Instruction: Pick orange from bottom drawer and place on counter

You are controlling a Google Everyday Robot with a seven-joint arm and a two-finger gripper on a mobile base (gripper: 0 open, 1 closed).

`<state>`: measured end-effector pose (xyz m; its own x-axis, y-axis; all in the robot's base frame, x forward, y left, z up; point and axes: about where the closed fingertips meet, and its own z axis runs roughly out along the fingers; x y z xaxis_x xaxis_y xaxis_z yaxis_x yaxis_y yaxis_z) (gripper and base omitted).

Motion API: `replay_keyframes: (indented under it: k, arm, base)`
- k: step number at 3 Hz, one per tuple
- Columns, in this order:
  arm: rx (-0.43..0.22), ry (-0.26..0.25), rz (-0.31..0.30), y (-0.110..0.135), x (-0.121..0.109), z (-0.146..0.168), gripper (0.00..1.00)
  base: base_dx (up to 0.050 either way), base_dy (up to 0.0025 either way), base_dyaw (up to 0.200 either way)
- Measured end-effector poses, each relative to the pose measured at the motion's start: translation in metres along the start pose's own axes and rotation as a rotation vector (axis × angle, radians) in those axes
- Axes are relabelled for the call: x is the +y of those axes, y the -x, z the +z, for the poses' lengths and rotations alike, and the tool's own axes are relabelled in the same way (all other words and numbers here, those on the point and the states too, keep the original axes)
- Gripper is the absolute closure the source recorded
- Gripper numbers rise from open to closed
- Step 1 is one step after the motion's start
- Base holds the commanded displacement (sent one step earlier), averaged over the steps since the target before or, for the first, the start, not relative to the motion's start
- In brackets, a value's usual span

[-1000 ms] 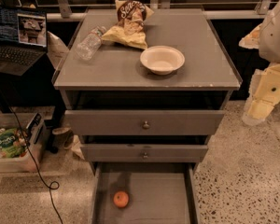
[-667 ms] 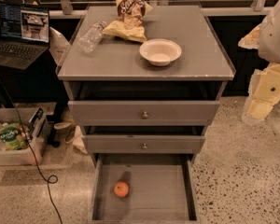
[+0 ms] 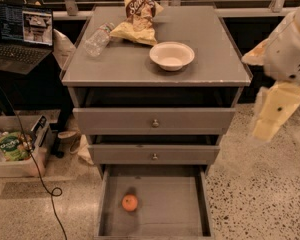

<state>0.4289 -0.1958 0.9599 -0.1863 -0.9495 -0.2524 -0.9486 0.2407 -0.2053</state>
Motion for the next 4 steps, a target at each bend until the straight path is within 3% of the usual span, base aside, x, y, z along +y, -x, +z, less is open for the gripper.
replay_keyframes:
  k: [1,2,3,4]
  arm:
    - [-0.139,0.104,0.038,0.022,0.047,0.048,0.0]
    - [-0.276,0.171,0.154,0.049,0.093,0.087,0.0]
    - [-0.357,0.237,0.283,0.082,0.131,0.132,0.0]
    - [-0.362,0.327,0.366,0.111,0.151,0.181,0.0]
  base:
    - [0.0,0.0,0.0]
    - [0.0,0.0,0.0]
    - [0.0,0.0,0.0]
    - [0.0,0.0,0.0]
